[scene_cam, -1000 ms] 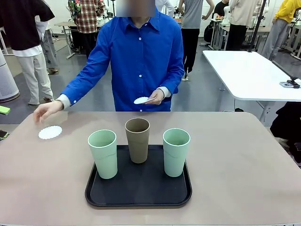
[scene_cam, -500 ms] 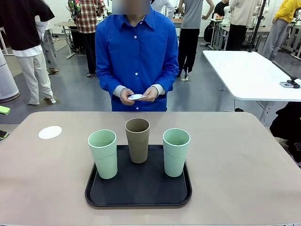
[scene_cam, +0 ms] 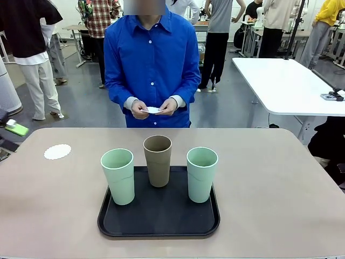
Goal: Place coasters on the table and set cups on them.
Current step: Pick up one Reusable plastic cup and place it on a coaster set by the human.
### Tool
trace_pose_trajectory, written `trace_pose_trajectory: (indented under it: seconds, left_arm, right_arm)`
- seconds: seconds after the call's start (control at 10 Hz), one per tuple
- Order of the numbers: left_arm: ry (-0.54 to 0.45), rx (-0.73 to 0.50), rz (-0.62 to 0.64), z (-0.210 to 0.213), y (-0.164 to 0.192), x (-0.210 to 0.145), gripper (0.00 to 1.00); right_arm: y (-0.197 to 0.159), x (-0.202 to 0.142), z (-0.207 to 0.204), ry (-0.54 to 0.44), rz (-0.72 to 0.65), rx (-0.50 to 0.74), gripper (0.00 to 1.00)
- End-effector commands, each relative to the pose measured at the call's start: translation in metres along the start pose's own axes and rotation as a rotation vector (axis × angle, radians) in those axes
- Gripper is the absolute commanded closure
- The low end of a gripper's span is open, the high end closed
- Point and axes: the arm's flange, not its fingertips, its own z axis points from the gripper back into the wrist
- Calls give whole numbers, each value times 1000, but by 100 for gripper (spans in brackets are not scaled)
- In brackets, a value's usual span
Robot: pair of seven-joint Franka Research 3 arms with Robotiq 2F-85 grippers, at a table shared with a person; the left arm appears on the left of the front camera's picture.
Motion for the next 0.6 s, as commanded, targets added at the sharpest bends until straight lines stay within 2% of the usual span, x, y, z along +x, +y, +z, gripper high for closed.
trace_pose_trajectory:
  seconds: [0.0,0.1,0.3,0.5]
  left_arm:
    - [88,221,-368,-27,-30,16,0]
    - [132,324,-460,-43,-52,14,0]
    - [287,524,-603,-90,-89,4,0]
    - [417,655,-694,-135,-107,-1,0]
  right_arm:
    - [-2,-2,0,-1,6,12,0]
    - [-2,-2,0,-1,6,12,0]
    - [-2,-2,0,-1,6,12,0]
    - [-2,-2,0,-1,6,12,0]
